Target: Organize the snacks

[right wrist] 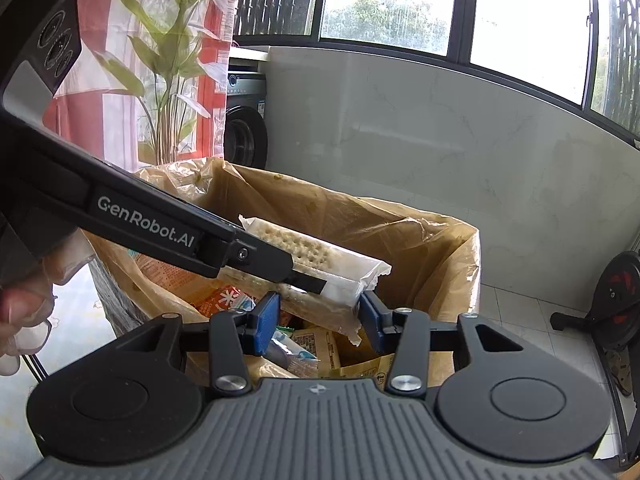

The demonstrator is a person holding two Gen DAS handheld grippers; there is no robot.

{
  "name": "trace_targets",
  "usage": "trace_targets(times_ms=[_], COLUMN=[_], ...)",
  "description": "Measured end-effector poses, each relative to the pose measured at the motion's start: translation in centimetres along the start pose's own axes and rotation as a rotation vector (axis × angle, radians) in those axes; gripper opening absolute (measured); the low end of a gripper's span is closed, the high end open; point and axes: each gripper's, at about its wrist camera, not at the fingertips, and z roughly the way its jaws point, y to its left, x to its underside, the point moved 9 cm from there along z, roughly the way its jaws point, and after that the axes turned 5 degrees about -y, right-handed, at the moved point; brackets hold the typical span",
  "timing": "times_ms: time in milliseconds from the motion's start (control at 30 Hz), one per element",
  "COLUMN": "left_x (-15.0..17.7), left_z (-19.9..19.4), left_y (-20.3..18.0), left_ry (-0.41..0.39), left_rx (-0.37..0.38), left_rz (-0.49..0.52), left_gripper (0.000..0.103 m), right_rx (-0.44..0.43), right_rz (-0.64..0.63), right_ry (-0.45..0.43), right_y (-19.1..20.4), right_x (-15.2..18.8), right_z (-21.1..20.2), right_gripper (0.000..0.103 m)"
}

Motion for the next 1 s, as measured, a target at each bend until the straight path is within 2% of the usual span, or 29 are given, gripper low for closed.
trace_targets(times_ms=[200,367,600,633,700,767,867,1000], left_x=[0.3,0.7,0.3,0.2,-0.1,-0.3,-0.6,-0.8], left_z=[0.7,0.6,-1.5,-1.9,-2.8,-3.9,-5.4,-7.5], left_y=[0.0,0.2,0.0,0.0,-0.1,0.0,0.2,0.6], left_ry=[0.018,0.027,-0.023,-0.032,-0.053,-0.081,-0.116,-0.149], left_rx=[-0.018,-0.032,-0.075,-0.079,-0.084,-0.094,-0.144,-0.192], left_rz=[-0.003,0.000,0.067,0.069,0.067,0.074,0.097,0.104], left_gripper=[0.048,0.051,0.074,0.075,0.085,0.088,0.091,0.095], right_rx=[-0.009,0.008,0.049,0.056,0.068,0.073,0.093,0.107], right_rz=[0.077,0.091,0.094,0.096,0.103,0.115,0.131,0.172], right_ry=[0.026,0.041,0.070,0.073,0.077,0.074,0.069,0.062], right_y=[-0.6,-0.5,-0.6,-0.7,-0.8,-0.8,-0.9,-0.8], right_x=[0.1,0.1,0.1,0.0,-0.1,-0.2,-0.4,-0.5], right_z=[0.6,0.6,0.1,0.0,-0.3,-0.8,-1.4,-2.5], right_gripper=[0.047,0.047,0.048,0.050,0.055,0.070,0.082,0.091])
